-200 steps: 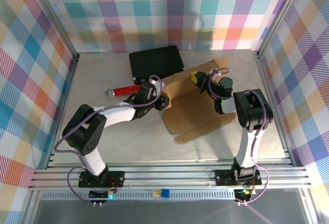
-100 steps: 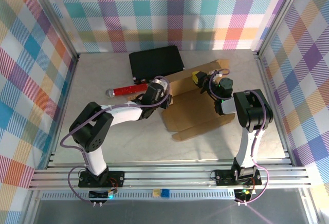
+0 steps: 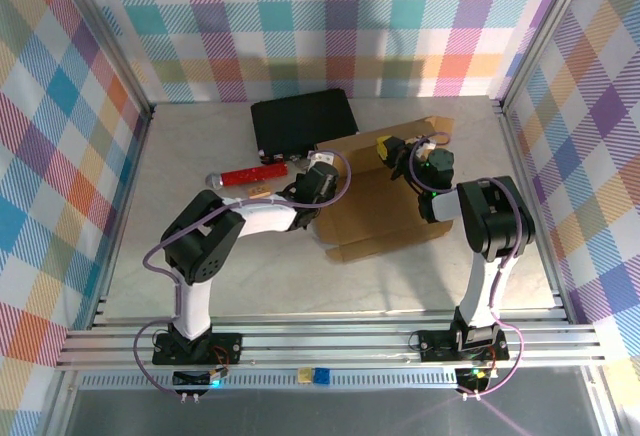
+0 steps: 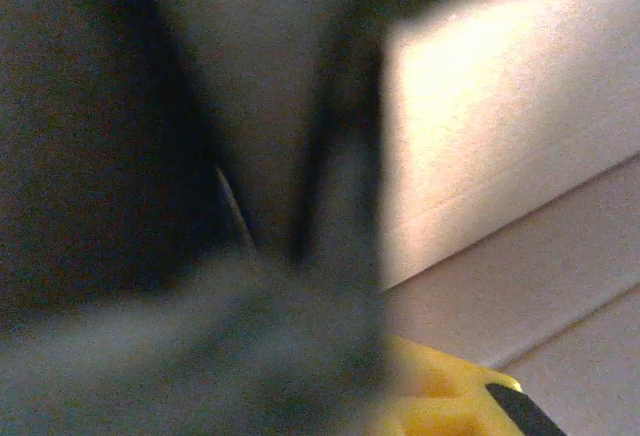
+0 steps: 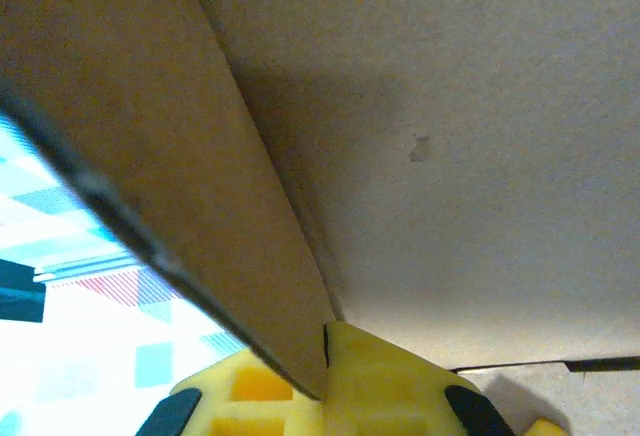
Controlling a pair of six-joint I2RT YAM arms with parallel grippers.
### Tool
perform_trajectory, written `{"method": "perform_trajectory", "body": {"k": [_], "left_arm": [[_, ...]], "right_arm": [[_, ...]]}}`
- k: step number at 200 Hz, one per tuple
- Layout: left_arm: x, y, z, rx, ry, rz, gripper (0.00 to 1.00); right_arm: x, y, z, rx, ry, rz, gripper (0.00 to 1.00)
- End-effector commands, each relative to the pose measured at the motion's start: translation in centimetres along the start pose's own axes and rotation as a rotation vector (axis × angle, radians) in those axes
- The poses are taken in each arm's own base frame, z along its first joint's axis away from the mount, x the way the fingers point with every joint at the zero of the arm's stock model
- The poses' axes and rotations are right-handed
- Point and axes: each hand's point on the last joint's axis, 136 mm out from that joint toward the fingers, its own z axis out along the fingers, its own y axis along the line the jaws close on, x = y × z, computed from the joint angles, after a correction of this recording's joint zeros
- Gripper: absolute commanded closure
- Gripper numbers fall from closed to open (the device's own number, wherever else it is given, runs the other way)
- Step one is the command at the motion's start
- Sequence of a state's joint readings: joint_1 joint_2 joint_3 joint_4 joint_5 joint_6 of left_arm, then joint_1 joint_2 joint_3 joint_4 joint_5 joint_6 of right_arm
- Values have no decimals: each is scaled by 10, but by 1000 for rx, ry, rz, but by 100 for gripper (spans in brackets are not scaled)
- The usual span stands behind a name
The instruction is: Fold the paper box
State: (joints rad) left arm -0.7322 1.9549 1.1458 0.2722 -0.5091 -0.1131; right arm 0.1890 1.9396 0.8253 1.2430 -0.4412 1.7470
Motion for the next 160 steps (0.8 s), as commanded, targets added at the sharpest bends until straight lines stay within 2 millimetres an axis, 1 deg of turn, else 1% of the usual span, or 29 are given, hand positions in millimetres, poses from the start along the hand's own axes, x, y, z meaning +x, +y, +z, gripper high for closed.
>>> {"method": "perform_trajectory", "body": {"k": [1,7,18,43,65,81,105,133,140,149,160], "left_arm": [[3,-3,9,-28,-9,19,89],[3,-3,11,-31,-11,20,90],[2,-3,13,-38,-14,25,100],[-2,-2,16,-57,-19,23,100],[2,2,19,-95,28,21,100],[3,4,19,-112,52,12,100],[4,14,16,-182,91,3,100],[2,14,16,-182,109,15,100],[2,14,17,-180,115,16,96],[3,14,19,-176,126,19,87],[4,15,22,-174,137,19,80]], "right_arm": [[22,14,3,-3,67,-3,100],[23,13,3,2,67,-2,100],[23,12,2,14,63,2,100],[23,12,1,28,55,2,100],[22,11,0,36,48,13,100],[21,9,0,50,43,25,100],[22,7,0,72,41,39,100],[21,4,1,95,42,54,100],[21,5,2,95,44,57,100],[21,3,2,98,42,63,100],[20,2,3,101,42,69,100]]}}
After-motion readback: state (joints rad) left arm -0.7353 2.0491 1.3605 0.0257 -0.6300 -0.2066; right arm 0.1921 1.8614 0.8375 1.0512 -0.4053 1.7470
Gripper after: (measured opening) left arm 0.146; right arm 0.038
